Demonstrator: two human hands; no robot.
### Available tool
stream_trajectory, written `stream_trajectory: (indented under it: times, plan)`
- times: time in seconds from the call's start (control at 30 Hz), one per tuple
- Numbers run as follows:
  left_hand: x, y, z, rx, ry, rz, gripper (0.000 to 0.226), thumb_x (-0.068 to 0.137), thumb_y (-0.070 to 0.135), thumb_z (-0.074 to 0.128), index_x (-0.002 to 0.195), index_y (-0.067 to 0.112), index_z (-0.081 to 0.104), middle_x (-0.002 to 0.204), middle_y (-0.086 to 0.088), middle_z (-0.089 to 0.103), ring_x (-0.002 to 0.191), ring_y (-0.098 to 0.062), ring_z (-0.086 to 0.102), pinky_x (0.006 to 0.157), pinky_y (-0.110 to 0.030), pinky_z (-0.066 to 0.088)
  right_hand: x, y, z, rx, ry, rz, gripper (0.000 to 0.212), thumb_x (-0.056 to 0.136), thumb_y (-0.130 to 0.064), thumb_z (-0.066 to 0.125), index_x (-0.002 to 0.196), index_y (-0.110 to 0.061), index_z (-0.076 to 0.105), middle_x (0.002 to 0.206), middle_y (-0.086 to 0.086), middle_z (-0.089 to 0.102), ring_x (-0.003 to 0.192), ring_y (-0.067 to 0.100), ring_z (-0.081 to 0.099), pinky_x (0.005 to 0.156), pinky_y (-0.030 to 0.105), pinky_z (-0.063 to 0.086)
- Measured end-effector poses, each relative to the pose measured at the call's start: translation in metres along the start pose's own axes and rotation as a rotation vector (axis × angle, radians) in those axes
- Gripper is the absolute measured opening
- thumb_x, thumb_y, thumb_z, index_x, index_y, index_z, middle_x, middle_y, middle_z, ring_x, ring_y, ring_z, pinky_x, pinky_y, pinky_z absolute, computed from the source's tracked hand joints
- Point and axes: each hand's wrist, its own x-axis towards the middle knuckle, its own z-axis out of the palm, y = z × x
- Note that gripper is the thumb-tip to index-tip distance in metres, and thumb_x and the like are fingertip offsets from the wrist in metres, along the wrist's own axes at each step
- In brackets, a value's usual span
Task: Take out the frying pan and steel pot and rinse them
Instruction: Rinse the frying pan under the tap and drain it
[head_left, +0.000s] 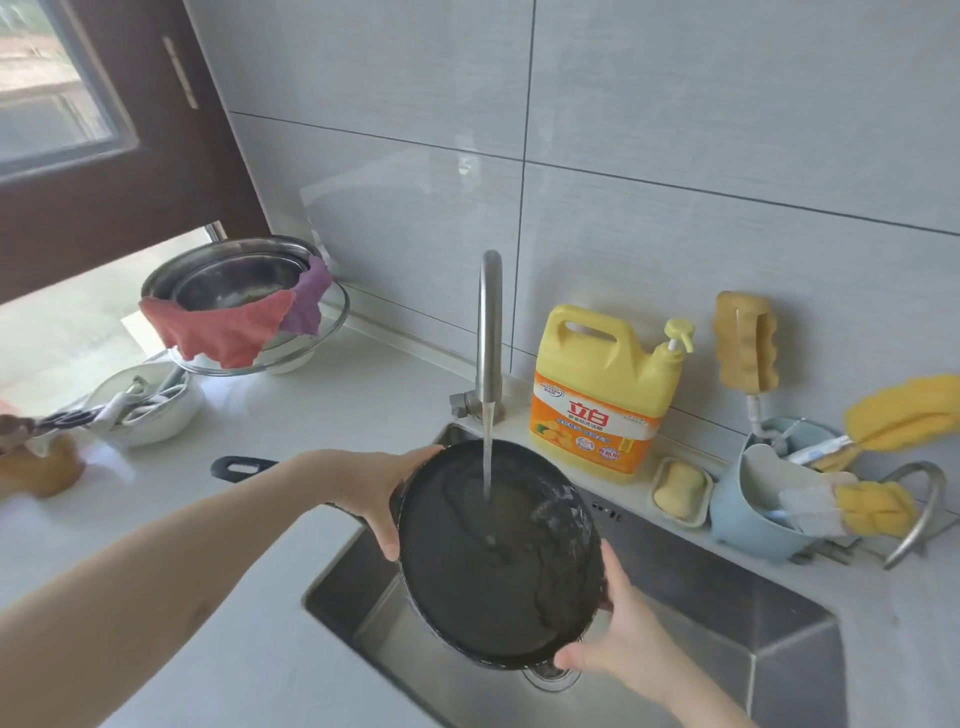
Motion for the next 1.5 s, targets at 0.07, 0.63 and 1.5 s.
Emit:
stream_trajectory:
  times: [0.07, 0.63, 1.5]
  plan:
    - [0.001, -0.002, 0.001, 0.050, 0.105, -0.010, 0.124, 0.064, 0.017, 0.086, 0.146, 0.049, -0.002, 0.068, 0.040, 0.052, 0.070, 0.012, 0.050, 0.064, -0.007, 0.037, 0.005, -0.001, 0.001, -0.013, 0.049, -0.003, 0.149, 0.045, -0.034, 0.094, 0.150, -0.043, -0.011, 0.146, -0.021, 0.033, 0.134, 0.004, 0.036, 0.109, 0.030, 0.036]
    - [0.052, 0.023, 0.097, 0.315, 1.100, 0.431, 0.128, 0.057, 0.047, 0.087, 0.153, 0.028, 0.004, 0.079, 0.003, 0.066, 0.065, -0.016, 0.063, 0.047, -0.022, 0.044, -0.030, 0.025, -0.073, -0.369, 0.619, -0.243, 0.123, 0.066, -0.030, 0.088, 0.135, -0.041, -0.014, 0.157, -0.006, 0.014, 0.146, 0.020, 0.023, 0.111, 0.025, 0.023]
    - [0.031, -0.007, 0.111, 0.492, 1.421, 0.406, 0.072, 0.093, 0.062, 0.039, 0.131, 0.001, 0.038, 0.083, -0.015, 0.071, 0.069, -0.025, 0.068, 0.055, -0.030, 0.052, -0.009, 0.001, -0.064, -0.505, 0.698, -0.615, 0.088, 0.087, -0.055, 0.056, 0.152, -0.015, 0.012, 0.125, 0.029, 0.057, 0.118, 0.034, 0.053, 0.108, 0.020, 0.027]
